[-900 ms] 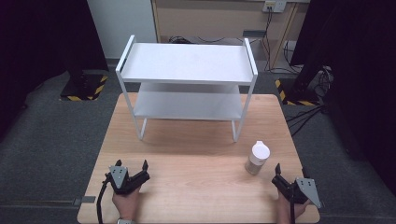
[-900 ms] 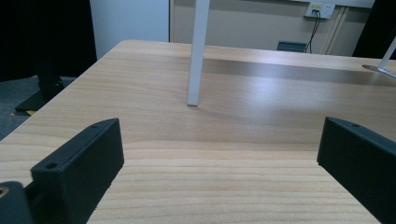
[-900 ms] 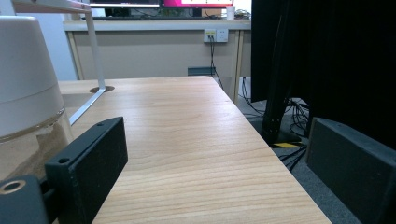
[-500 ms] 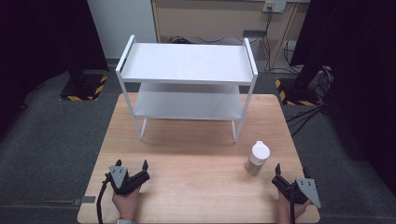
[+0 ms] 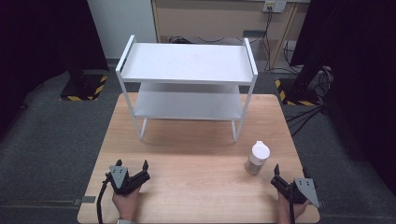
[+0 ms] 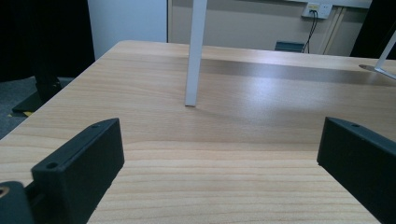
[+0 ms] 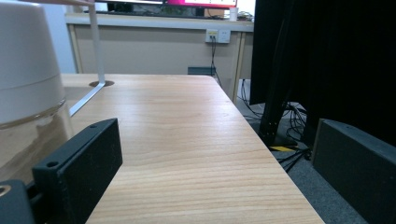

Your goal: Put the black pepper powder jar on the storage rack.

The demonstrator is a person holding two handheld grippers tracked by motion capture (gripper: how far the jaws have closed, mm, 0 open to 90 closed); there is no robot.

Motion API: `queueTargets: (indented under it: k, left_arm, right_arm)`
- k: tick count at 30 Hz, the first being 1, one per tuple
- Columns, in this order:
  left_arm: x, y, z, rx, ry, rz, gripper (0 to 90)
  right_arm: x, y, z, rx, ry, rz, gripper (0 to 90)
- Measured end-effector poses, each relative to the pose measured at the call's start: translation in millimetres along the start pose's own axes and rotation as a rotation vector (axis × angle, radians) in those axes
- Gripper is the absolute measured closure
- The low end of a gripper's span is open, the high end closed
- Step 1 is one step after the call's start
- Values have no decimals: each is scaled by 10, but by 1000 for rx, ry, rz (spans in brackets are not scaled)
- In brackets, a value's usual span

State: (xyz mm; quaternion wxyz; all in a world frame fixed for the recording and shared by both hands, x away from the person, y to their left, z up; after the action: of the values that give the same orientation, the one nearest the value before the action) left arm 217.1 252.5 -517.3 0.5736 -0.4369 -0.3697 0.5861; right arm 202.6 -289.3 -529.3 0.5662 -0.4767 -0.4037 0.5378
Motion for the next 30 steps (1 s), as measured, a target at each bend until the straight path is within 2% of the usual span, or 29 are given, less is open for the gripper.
queueTargets:
  k: [8, 13, 16, 30]
  left_arm:
    - [-1, -1, 0, -1, -1, 0, 3]
    - [0, -1, 3, 0, 1, 0, 3]
    - [1, -1, 4, 1, 2, 0, 3]
    - [-2, -2, -1, 1, 2, -2, 3]
  right_arm:
    - [49, -59, 112, -7, 16, -28, 10]
    - [173, -59, 236, -39, 8, -11, 10]
    - [231, -36, 294, -51, -4, -22, 14]
    - [459, -65, 474, -50, -45, -35, 14]
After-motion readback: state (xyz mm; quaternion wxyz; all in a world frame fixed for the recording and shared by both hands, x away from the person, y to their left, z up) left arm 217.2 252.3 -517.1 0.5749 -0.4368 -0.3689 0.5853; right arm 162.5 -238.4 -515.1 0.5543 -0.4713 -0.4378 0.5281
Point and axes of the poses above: each handheld gripper's, and its own axes: z roughly backward along the jaws, y roughly out of its underside, x roughly to its left, the point moved 3 cm from there along -z, roughly forward along the jaws, and after that the axes turned 8 degrees about x, right-handed, at the moved point
